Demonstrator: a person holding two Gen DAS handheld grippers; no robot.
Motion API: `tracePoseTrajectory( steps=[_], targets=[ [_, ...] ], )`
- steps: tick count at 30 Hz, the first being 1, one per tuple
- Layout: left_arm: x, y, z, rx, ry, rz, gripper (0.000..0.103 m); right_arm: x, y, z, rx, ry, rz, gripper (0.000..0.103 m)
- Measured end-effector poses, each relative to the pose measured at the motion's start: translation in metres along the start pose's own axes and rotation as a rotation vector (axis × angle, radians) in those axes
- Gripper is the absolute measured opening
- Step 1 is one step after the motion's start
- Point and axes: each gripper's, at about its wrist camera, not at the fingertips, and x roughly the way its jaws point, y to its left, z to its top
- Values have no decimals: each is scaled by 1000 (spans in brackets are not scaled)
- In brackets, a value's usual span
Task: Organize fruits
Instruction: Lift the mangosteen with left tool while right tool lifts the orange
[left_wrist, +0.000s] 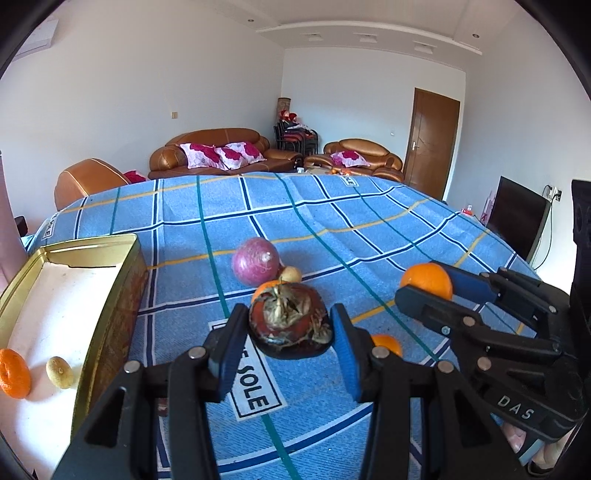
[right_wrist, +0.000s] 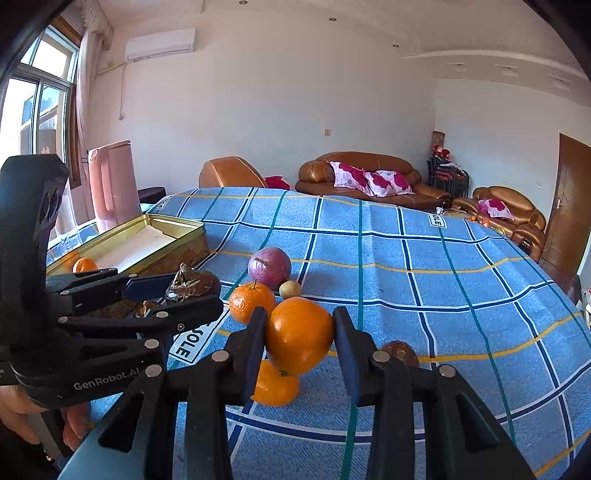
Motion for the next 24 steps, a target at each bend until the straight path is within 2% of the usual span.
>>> tracePoseTrajectory(
  steps=[14,24],
  targets=[
    [-24,-6,-3,20,-121,31,47,-12,0,-1,-2,-71,13,38],
    [-31,-8,-4,33,-163,51,47,-20,1,-3,-6,-116,23,38]
  ],
)
